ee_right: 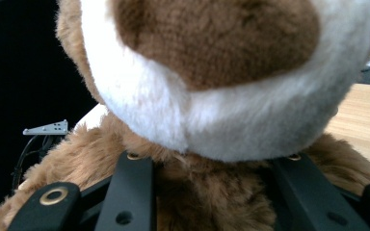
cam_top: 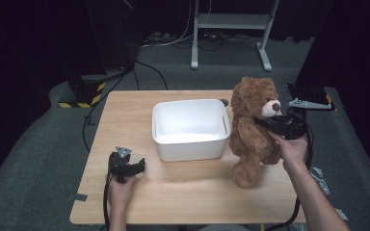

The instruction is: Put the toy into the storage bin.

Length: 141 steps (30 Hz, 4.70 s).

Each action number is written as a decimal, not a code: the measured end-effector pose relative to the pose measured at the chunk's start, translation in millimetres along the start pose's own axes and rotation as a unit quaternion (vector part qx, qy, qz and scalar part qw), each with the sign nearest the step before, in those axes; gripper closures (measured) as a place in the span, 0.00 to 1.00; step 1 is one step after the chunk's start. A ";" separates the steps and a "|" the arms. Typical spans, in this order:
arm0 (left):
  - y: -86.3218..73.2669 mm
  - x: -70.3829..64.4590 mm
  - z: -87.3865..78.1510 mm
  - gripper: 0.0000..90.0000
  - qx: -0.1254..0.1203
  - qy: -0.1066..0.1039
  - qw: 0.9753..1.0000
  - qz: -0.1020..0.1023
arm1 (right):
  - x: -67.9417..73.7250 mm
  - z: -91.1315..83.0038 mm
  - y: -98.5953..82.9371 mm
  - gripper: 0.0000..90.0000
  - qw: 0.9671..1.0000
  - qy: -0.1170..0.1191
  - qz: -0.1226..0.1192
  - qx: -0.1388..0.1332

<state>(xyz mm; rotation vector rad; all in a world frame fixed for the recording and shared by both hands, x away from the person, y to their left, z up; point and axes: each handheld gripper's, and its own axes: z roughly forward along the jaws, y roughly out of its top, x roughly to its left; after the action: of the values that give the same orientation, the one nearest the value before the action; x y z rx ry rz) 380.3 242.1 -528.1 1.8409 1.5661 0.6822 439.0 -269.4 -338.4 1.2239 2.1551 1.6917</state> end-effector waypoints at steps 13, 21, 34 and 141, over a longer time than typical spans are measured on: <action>0.0 0.1 0.0 0.21 0.000 0.000 1.000 0.000 | 11.9 1.9 23.7 0.73 0.999 0.000 -0.032 -0.003; 0.0 0.1 0.0 0.21 0.000 0.000 1.000 0.000 | 22.7 9.9 39.5 0.73 0.999 0.006 -0.052 0.001; -0.1 0.1 0.1 0.21 -0.001 -0.001 1.000 0.000 | 32.2 29.9 57.0 0.73 0.998 0.017 -0.065 0.003; -0.3 -0.6 0.7 0.21 -0.004 0.000 1.000 -0.005 | 66.9 140.1 104.8 0.70 0.996 0.019 -0.089 0.000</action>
<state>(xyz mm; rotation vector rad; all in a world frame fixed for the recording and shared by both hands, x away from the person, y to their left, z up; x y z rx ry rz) 380.5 241.5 -528.8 1.8262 1.5691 0.6840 525.9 -116.4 -274.2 0.9736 2.2112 1.6549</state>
